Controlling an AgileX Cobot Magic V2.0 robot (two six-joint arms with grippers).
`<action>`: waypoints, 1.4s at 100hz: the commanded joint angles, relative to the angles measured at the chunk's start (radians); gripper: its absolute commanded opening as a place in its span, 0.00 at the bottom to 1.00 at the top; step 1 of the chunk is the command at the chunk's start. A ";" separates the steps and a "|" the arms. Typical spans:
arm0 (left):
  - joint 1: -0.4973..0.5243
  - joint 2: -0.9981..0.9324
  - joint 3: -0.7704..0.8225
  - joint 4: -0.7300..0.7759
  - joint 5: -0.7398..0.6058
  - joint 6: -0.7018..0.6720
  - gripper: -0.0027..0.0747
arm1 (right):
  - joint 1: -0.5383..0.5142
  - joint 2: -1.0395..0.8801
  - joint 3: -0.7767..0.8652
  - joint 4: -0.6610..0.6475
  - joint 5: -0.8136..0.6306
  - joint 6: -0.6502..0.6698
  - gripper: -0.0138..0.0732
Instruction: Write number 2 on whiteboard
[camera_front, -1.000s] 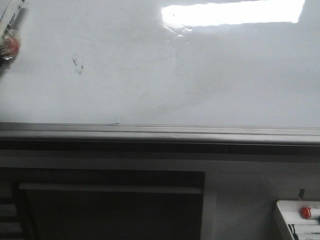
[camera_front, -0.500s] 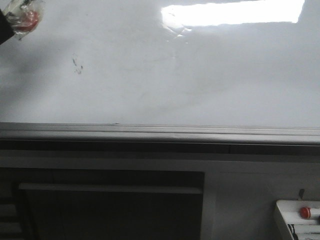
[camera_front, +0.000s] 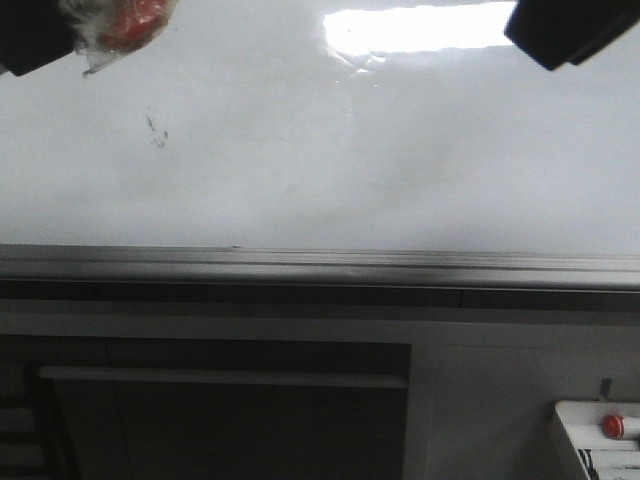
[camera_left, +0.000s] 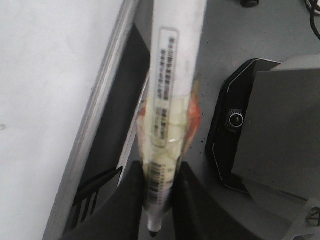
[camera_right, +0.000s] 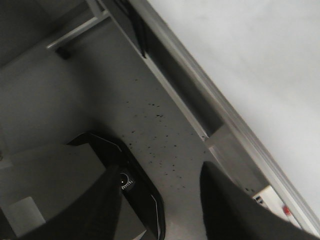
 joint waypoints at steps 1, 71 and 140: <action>-0.031 -0.027 -0.032 0.005 -0.023 0.014 0.01 | 0.001 0.026 -0.075 0.116 -0.010 -0.133 0.53; -0.056 -0.027 -0.035 0.011 -0.093 0.117 0.01 | 0.008 0.126 -0.145 0.509 -0.100 -0.687 0.53; -0.085 -0.027 -0.035 0.011 -0.116 0.127 0.01 | 0.008 0.176 -0.145 0.533 -0.116 -0.791 0.53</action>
